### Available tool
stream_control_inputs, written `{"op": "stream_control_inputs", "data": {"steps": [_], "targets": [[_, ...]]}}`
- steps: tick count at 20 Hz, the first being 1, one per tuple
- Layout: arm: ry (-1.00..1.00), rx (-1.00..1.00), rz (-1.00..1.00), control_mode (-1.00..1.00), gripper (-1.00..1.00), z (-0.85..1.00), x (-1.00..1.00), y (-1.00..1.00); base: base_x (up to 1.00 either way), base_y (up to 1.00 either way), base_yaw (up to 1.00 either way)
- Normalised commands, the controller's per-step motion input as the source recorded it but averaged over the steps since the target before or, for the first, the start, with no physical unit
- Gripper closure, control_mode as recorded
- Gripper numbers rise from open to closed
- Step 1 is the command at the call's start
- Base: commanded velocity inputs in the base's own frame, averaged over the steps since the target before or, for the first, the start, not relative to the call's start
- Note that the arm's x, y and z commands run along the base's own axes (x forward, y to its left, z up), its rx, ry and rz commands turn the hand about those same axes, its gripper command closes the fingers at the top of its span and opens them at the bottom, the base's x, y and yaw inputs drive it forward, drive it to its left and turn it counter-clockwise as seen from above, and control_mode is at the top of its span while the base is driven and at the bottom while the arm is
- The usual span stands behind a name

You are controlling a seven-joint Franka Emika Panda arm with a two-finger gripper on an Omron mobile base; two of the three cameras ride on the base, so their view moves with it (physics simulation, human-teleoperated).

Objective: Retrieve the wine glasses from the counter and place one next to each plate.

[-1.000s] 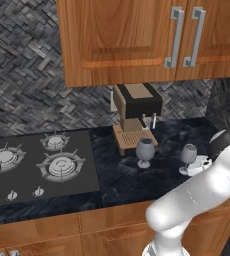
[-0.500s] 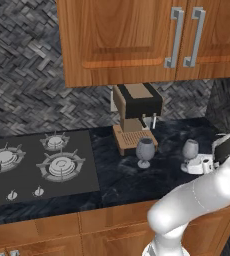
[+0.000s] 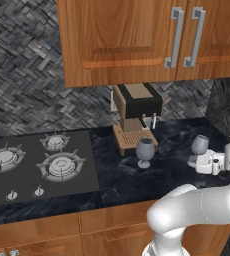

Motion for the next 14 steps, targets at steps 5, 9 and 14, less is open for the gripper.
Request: {"op": "stream_control_inputs", "data": {"steps": [5, 9, 14], "targets": [[0.00, 0.00, -0.08, -1.00, 1.00, 1.00, -0.46, 0.27, 0.00, 0.00, 0.00], [0.00, -0.01, -0.12, -1.00, 1.00, 0.89, -0.38, 0.60, 0.00, 0.00, 0.00], [-0.01, -0.01, -0.08, -1.00, 1.00, 0.75, -0.47, 0.49, 0.00, 0.00, 0.00]]}}
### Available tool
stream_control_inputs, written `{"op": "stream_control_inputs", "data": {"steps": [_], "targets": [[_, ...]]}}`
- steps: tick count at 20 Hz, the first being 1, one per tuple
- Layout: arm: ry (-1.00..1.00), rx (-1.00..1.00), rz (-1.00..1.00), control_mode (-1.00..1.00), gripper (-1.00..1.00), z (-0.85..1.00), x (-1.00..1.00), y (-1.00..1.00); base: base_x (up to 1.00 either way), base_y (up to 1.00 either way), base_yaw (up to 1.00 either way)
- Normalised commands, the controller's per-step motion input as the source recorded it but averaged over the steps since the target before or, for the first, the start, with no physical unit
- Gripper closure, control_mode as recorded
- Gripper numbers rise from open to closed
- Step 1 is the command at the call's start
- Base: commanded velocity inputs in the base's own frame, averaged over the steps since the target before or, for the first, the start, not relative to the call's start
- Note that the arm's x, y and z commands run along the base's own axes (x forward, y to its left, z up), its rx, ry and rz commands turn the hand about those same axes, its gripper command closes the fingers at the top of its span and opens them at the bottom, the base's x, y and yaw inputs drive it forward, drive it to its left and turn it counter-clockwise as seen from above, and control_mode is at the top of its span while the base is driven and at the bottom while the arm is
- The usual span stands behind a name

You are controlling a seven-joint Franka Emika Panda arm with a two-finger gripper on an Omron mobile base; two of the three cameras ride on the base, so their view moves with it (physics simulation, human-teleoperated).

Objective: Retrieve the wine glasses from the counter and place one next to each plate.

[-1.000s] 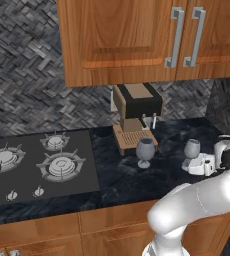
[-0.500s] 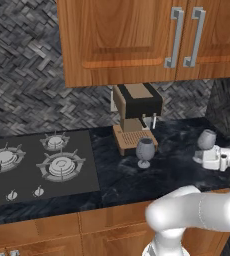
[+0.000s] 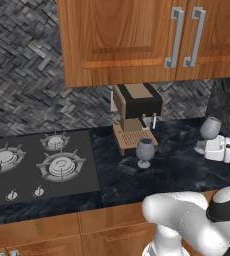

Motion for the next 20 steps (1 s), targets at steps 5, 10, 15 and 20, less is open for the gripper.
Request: {"op": "stream_control_inputs", "data": {"steps": [5, 10, 15, 20], "targets": [[0.00, 0.00, -0.03, -1.00, 1.00, 0.78, -0.47, 0.40, 0.00, 0.00, 0.00], [0.00, 0.00, 0.00, -1.00, 1.00, 0.66, -0.38, 0.50, 0.00, 0.00, 0.00], [-0.14, -0.02, 0.00, -1.00, 1.00, 0.33, -0.54, 0.25, 0.00, 0.00, 0.00], [-0.33, -0.11, 0.00, -1.00, 1.00, 0.25, -0.61, 0.26, 0.00, 0.00, 0.00]]}}
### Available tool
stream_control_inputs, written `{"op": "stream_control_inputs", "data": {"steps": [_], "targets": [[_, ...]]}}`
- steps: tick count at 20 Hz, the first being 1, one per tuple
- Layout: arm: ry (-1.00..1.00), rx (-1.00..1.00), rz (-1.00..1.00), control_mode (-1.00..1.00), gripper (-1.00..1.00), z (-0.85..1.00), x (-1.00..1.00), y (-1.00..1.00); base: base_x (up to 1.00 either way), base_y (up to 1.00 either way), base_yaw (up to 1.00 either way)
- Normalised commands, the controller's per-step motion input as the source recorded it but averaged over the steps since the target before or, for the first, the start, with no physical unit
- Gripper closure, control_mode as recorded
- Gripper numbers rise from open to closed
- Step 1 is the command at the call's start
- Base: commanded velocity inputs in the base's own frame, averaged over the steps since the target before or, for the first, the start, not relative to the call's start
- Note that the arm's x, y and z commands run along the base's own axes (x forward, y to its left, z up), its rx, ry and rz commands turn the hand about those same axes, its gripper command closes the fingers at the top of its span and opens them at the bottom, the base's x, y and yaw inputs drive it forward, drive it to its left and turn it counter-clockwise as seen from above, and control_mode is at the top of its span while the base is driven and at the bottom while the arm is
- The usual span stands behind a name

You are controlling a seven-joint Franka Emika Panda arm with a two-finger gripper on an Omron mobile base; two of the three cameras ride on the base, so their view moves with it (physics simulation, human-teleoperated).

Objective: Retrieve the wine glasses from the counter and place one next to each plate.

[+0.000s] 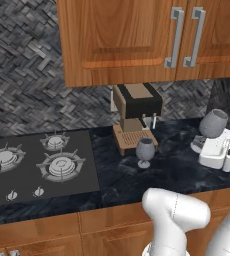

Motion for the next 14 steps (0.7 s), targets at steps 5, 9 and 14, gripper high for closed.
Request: {"op": "stream_control_inputs", "data": {"steps": [5, 9, 14], "targets": [[-0.28, -0.07, 0.01, -1.00, 1.00, 0.36, -0.54, 0.24, 0.00, 0.00, 0.00], [-0.02, -0.01, 0.00, 1.00, 1.00, 0.11, -0.09, 0.08, -0.33, 0.29, 0.02], [0.00, 0.00, 0.00, 1.00, 1.00, 0.00, 0.00, 0.00, -0.78, 0.45, 0.06]]}}
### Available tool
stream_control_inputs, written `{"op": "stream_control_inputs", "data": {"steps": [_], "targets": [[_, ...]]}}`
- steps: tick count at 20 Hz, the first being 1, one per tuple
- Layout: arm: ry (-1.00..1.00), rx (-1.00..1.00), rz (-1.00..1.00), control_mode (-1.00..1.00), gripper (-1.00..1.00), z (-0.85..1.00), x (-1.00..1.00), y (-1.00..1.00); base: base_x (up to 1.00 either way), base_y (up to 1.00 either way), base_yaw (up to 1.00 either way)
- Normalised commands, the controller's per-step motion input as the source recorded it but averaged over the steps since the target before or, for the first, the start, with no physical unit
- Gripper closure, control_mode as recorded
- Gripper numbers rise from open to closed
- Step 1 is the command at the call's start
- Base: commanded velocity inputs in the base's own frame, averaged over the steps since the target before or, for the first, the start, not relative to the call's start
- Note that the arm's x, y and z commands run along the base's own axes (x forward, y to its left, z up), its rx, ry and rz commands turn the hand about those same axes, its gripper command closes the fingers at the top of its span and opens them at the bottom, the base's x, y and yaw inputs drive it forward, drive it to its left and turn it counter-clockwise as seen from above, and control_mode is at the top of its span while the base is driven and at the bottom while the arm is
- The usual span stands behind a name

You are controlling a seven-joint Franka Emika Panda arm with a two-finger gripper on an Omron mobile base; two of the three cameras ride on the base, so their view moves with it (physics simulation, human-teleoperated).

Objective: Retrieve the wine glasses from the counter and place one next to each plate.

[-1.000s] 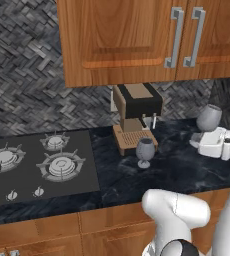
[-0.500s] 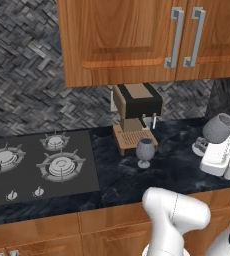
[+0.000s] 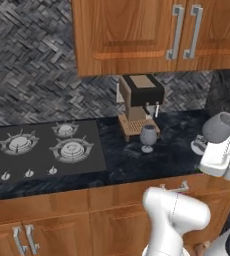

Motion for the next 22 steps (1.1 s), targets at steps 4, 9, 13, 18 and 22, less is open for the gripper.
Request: {"op": "stream_control_inputs", "data": {"steps": [4, 9, 13, 18, 22], "targets": [[0.00, 0.00, 0.00, 1.00, 1.00, 0.00, 0.00, 0.00, -1.00, 0.97, 0.05], [0.00, 0.00, 0.00, 1.00, 1.00, 0.00, 0.00, 0.00, -0.64, 1.00, 0.34], [0.00, 0.00, 0.00, 1.00, 1.00, 0.00, 0.00, 0.00, 0.00, 0.29, 0.95], [0.00, 0.00, 0.00, 1.00, 1.00, 0.00, 0.00, 0.00, 0.00, 0.00, 1.00], [0.00, 0.00, 0.00, 1.00, 1.00, 0.00, 0.00, 0.00, 0.00, 0.00, 1.00]]}}
